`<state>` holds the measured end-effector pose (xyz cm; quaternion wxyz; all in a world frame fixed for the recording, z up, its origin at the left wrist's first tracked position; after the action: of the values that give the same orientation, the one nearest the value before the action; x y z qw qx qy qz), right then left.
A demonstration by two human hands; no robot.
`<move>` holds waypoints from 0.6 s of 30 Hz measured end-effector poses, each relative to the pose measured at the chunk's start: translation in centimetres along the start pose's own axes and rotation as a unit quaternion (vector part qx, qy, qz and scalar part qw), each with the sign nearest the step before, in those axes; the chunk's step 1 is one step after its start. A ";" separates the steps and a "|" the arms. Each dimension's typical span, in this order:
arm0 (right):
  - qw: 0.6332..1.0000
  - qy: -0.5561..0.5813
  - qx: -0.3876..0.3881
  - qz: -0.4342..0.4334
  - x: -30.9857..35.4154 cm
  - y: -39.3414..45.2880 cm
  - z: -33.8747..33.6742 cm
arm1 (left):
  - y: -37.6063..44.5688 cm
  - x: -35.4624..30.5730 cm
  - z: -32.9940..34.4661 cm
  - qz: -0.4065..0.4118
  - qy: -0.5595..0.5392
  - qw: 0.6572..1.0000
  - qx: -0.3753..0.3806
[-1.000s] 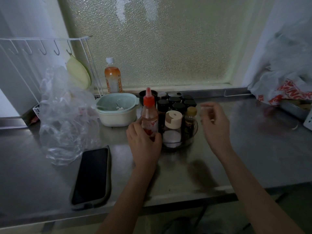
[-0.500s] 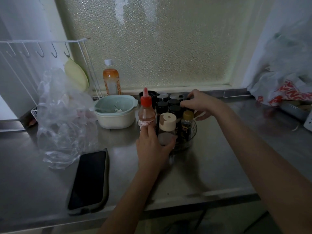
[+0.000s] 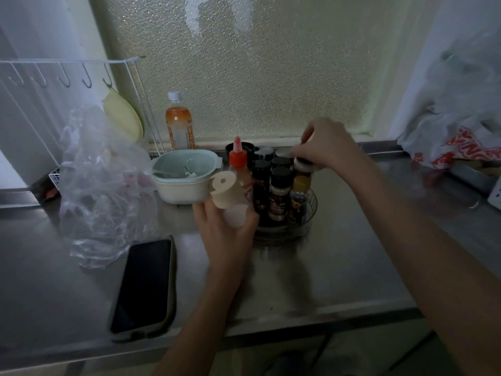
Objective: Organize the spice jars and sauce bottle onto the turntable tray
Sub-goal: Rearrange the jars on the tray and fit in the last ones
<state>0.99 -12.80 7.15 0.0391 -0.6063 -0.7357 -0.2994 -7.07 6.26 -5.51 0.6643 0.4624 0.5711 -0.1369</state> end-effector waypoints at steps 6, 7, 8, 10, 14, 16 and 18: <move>0.977 0.043 -0.164 -0.128 4.9 -1.6 -5.6 | 0.1 0.0 -0.1 -0.012 0.019 1.000 0.014; 0.978 0.061 -0.141 -0.138 5.5 -1.7 -5.1 | 0.0 -0.1 0.0 -0.007 0.028 0.999 0.019; 0.981 0.073 -0.107 -0.143 6.0 -1.8 -4.1 | 0.0 -0.1 0.0 -0.003 0.035 0.999 0.023; 0.986 0.080 -0.033 -0.142 6.4 -2.1 -1.2 | 0.0 -0.1 0.0 -0.004 0.044 0.998 0.033; 0.985 0.028 0.052 -0.160 5.1 -2.6 3.8 | 0.1 0.0 0.1 -0.003 0.044 0.997 0.056; 0.982 0.019 0.082 -0.170 4.3 -2.8 5.3 | 0.0 0.0 0.2 0.005 0.047 0.997 0.061; 0.980 0.020 0.084 -0.178 3.8 -2.8 5.8 | 0.0 -0.1 0.3 0.012 0.053 0.997 0.056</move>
<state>-0.80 -6.89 2.92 0.0504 -0.4537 -0.8536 -0.2508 -6.94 6.01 -5.50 0.6077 0.5124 0.5913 -0.1361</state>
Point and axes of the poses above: each hand's wrist, its own y-axis towards the middle knuckle, its own z-axis out of the palm, x = y × z, the point moved 5 cm from there along y, towards the middle knuckle, and after that the axes turned 13 degrees about -z, right-handed, at the moved point
